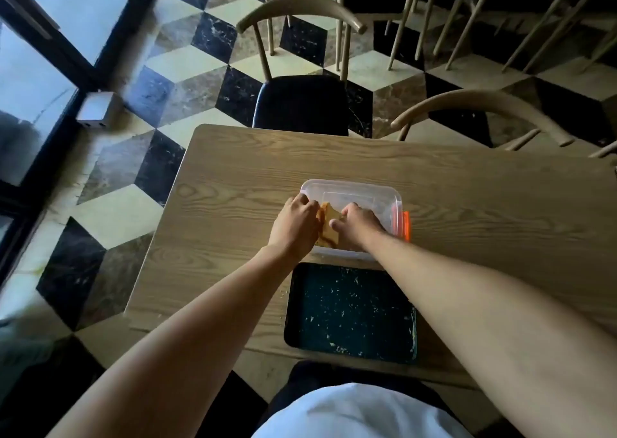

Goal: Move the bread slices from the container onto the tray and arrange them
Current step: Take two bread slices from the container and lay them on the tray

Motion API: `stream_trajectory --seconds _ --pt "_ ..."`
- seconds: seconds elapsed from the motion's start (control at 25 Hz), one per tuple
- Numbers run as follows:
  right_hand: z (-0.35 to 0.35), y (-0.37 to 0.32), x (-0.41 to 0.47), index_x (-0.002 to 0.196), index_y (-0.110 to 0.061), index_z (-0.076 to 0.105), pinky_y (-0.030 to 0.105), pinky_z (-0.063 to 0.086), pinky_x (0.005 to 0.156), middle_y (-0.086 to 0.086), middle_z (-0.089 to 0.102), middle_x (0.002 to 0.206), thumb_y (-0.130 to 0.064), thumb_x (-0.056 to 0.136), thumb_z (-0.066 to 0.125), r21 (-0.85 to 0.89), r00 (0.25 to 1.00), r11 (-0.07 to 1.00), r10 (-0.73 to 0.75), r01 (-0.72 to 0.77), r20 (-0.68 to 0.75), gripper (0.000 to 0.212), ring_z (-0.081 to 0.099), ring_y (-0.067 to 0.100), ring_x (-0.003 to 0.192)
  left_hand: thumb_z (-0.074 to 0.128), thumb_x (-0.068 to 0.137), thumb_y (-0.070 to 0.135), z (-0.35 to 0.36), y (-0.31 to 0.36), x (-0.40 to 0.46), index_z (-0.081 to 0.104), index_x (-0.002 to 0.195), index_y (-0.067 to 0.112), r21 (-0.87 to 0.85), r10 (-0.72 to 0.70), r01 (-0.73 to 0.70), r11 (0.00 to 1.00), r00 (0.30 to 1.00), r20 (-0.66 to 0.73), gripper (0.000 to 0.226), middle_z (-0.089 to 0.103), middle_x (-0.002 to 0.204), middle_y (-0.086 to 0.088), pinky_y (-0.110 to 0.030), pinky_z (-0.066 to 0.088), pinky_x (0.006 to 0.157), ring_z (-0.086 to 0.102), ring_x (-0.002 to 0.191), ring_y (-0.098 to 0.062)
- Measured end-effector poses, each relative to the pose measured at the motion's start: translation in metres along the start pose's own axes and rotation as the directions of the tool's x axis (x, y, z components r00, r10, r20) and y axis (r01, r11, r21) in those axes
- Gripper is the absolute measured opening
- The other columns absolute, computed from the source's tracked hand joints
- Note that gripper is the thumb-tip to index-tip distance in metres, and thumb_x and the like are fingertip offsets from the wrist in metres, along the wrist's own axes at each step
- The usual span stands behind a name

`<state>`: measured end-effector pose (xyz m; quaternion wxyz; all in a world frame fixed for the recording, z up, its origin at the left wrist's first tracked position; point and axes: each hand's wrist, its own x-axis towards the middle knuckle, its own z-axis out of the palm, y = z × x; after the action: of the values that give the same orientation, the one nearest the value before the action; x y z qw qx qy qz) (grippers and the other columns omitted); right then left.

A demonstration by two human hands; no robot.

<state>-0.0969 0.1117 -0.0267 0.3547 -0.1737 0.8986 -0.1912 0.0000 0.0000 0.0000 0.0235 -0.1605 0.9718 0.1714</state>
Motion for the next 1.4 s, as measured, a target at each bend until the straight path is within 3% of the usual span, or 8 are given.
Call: stream_trajectory --seconds 0.28,0.36,0.44,0.76,0.92,1.16,1.32,1.4 --pt "0.011 0.007 0.018 0.123 -0.004 0.051 0.042 0.048 0.093 0.019 0.061 0.12 -0.052 0.089 0.06 0.029 1.0 1.0 0.002 -0.003 0.021 0.059 0.059 0.036 0.109 0.06 0.088 0.003 0.021 0.011 0.016 0.065 0.09 0.004 0.001 -0.144 0.144 0.99 0.989 0.023 0.006 0.066 0.092 -0.018 -0.033 0.034 0.06 0.059 0.072 -0.029" --pt "0.014 0.007 0.026 0.123 -0.002 0.053 0.041 0.045 0.094 0.021 0.06 0.124 -0.045 0.096 0.047 0.12 0.997 0.99 0.075 -0.078 0.028 0.051 0.058 0.036 0.111 0.057 0.087 0.001 0.024 0.013 0.016 0.064 0.088 0.006 -0.021 -0.185 0.186 0.982 0.982 0.033 0.008 0.068 0.087 -0.016 -0.033 0.033 0.059 0.059 0.068 -0.029" --pt "0.017 0.006 0.031 0.12 0.0 0.057 0.039 0.042 0.095 0.024 0.06 0.127 -0.033 0.102 0.031 0.179 0.991 0.975 0.131 -0.135 0.031 0.045 0.057 0.033 0.108 0.055 0.085 0.0 0.028 0.013 0.018 0.062 0.09 0.006 -0.039 -0.216 0.218 0.975 0.975 0.047 0.01 0.066 0.09 -0.016 -0.033 0.033 0.06 0.059 0.07 -0.031" --pt "0.017 0.009 0.032 0.128 -0.005 0.047 0.043 0.049 0.093 0.022 0.062 0.122 -0.036 0.09 0.056 0.138 0.997 0.988 0.07 -0.074 0.029 0.049 0.06 0.038 0.11 0.053 0.084 -0.006 0.037 0.013 0.02 0.063 0.094 0.0 -0.073 -0.168 0.17 0.983 0.985 0.027 0.015 0.063 0.096 -0.018 -0.035 0.036 0.061 0.062 0.081 -0.034" --pt "0.007 0.02 0.033 0.122 -0.008 0.056 0.042 0.054 0.085 0.018 0.066 0.114 -0.046 0.083 0.059 0.122 0.995 0.988 0.099 -0.096 -0.016 0.054 0.064 0.037 0.1 0.052 0.088 0.004 0.047 0.016 0.028 0.06 0.103 0.002 0.051 -0.07 0.066 0.996 0.995 0.077 0.017 0.066 0.104 -0.019 -0.037 0.048 0.08 0.061 0.096 -0.031" --pt "0.008 0.029 0.034 0.109 -0.009 0.061 0.034 0.051 0.075 0.016 0.069 0.109 -0.027 0.091 0.054 0.137 0.987 0.978 0.161 -0.156 -0.025 0.027 0.065 0.029 0.085 0.055 0.089 0.007 0.058 0.032 0.037 0.055 0.1 0.004 0.051 -0.111 0.106 0.993 0.99 0.088 0.012 0.069 0.096 -0.02 -0.035 0.036 0.065 0.064 0.09 -0.036" --pt "0.014 0.034 0.032 0.11 -0.01 0.061 0.034 0.047 0.079 0.015 0.065 0.113 -0.023 0.094 0.051 0.066 0.989 0.991 0.123 -0.117 -0.087 0.023 0.062 0.032 0.097 0.055 0.086 0.001 0.059 0.036 0.041 0.049 0.099 0.005 -0.06 -0.252 0.259 0.964 0.962 0.104 0.015 0.069 0.088 -0.02 -0.037 0.038 0.056 0.067 0.078 -0.039" --pt "0.014 0.035 0.027 0.101 -0.011 0.061 0.03 0.044 0.066 0.013 0.068 0.11 -0.021 0.096 0.049 0.082 0.98 0.987 0.148 -0.138 -0.136 0.017 0.059 0.025 0.079 0.052 0.085 -0.002 0.058 0.036 0.039 0.047 0.1 0.005 -0.112 -0.271 0.281 0.953 0.957 0.101 0.017 0.068 0.087 -0.019 -0.037 0.04 0.056 0.065 0.077 -0.039"
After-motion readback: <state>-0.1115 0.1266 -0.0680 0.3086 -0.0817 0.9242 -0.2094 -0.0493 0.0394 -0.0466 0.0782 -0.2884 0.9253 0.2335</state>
